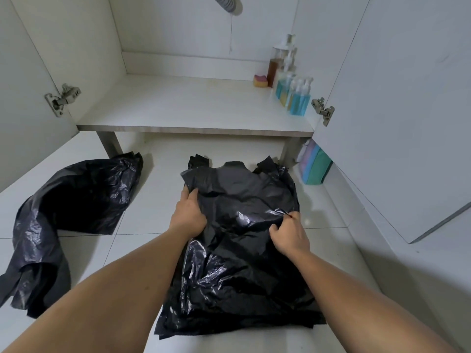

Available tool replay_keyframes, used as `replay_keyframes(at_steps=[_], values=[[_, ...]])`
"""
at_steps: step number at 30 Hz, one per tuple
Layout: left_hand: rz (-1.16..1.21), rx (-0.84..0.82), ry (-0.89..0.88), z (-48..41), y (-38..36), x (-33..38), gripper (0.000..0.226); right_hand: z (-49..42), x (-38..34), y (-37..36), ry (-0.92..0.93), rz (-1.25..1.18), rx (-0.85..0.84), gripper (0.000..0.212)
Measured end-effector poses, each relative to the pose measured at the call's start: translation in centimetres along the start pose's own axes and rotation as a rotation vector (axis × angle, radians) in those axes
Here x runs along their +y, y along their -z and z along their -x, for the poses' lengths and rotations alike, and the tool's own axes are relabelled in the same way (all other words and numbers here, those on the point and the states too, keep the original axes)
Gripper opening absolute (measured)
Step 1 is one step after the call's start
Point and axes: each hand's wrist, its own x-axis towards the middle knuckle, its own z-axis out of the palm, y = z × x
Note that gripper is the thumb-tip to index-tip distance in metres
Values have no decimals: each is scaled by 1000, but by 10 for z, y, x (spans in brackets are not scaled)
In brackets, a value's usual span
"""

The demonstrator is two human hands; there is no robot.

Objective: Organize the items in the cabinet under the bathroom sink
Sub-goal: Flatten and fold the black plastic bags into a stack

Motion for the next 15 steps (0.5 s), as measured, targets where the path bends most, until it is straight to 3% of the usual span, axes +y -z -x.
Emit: replay_keyframes(at_steps=[4,7,10,13,15], values=[[-218,-156,176,-8,-17,-5,95,-2,13,-2,-20,17,-125,49],[-276,-238,130,-6,-29,-17,115,0,17,-5,-11,10,-164,53],[-330,-245,31,-5,-30,-22,121,3,17,-4,228,144,-102,54],[-478,-162,-60,-3,-26,-22,115,11,17,-6,589,468,-324,57],[-560,-90,-152,6,-24,-21,101,16,18,-16,572,523,-462,67]])
